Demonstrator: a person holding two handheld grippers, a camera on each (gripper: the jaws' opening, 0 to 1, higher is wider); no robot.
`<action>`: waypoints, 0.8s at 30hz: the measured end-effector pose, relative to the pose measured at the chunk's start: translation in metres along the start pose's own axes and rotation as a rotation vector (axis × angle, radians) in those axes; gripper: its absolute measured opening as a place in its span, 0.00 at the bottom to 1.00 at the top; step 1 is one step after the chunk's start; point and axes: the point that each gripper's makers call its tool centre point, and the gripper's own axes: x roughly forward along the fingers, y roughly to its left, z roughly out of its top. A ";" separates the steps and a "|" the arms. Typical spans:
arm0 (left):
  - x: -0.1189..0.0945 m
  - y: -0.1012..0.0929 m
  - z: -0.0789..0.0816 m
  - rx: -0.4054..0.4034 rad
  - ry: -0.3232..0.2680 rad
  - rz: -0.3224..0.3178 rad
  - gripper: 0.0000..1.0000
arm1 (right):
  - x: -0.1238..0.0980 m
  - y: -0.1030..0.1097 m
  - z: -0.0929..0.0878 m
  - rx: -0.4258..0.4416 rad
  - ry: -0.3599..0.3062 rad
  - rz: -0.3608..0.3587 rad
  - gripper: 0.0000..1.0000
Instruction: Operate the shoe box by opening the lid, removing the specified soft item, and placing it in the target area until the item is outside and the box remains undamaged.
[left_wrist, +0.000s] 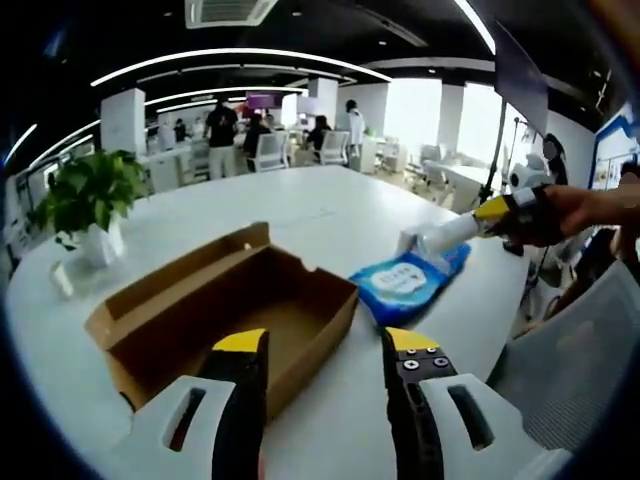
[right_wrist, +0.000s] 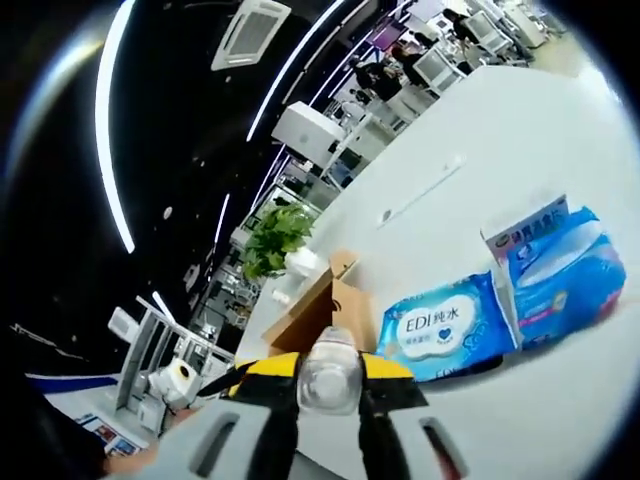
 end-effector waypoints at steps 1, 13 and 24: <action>0.000 0.000 0.000 0.002 0.003 0.000 0.46 | 0.001 -0.002 0.003 -0.006 0.003 -0.003 0.18; -0.003 0.000 0.000 -0.011 0.007 0.014 0.46 | 0.013 -0.015 0.022 -0.046 0.032 -0.024 0.18; -0.001 0.009 -0.001 -0.024 0.004 0.026 0.46 | 0.022 -0.024 0.038 -0.100 0.060 -0.047 0.18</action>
